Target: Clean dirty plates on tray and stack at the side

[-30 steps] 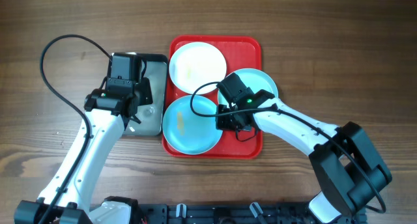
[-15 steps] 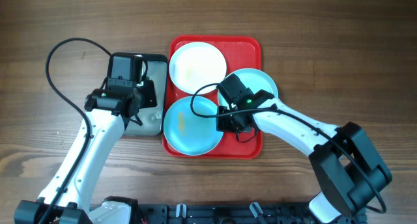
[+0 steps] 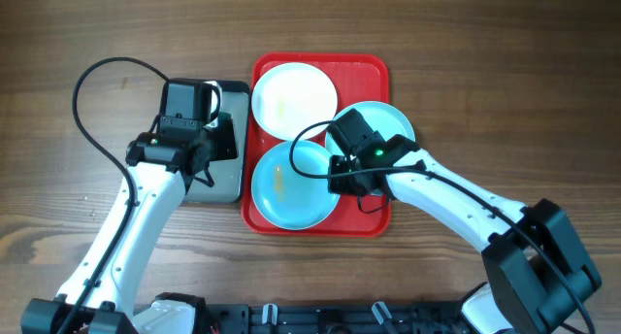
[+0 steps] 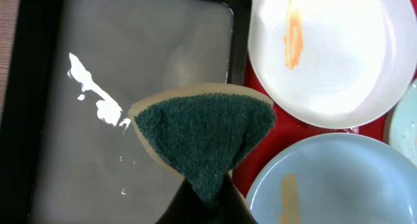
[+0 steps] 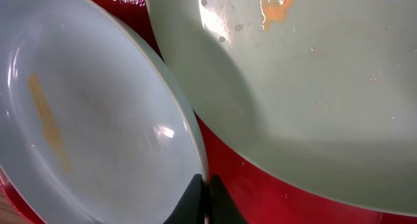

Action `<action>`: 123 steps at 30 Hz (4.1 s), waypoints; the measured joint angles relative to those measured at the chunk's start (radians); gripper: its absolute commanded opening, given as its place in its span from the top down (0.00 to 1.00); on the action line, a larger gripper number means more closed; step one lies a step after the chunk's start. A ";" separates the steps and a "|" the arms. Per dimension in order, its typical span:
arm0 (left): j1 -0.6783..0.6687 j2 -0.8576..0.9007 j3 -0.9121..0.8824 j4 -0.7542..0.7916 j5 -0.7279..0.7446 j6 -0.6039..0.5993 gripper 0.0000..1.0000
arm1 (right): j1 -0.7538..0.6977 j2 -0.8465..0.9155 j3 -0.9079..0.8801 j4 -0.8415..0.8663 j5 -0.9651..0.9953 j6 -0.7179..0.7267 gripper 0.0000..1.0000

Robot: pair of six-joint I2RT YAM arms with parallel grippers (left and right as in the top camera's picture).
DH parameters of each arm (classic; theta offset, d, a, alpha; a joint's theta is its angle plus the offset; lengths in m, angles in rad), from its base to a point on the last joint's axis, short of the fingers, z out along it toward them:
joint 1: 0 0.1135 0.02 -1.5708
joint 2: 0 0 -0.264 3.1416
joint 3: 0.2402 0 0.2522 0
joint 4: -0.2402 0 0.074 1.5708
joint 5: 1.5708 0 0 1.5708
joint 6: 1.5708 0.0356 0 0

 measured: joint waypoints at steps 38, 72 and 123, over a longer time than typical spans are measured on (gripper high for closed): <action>-0.133 0.197 -0.001 -0.050 0.234 -0.100 0.96 | 0.000 0.000 -0.066 0.079 -0.042 0.041 0.96; -0.221 0.299 -0.098 0.098 0.163 -0.222 0.96 | 0.000 0.006 -0.066 0.084 -0.056 0.059 0.81; -0.218 0.262 -0.168 0.177 0.235 -0.225 0.95 | -0.006 0.038 -0.079 0.140 -0.068 0.060 0.96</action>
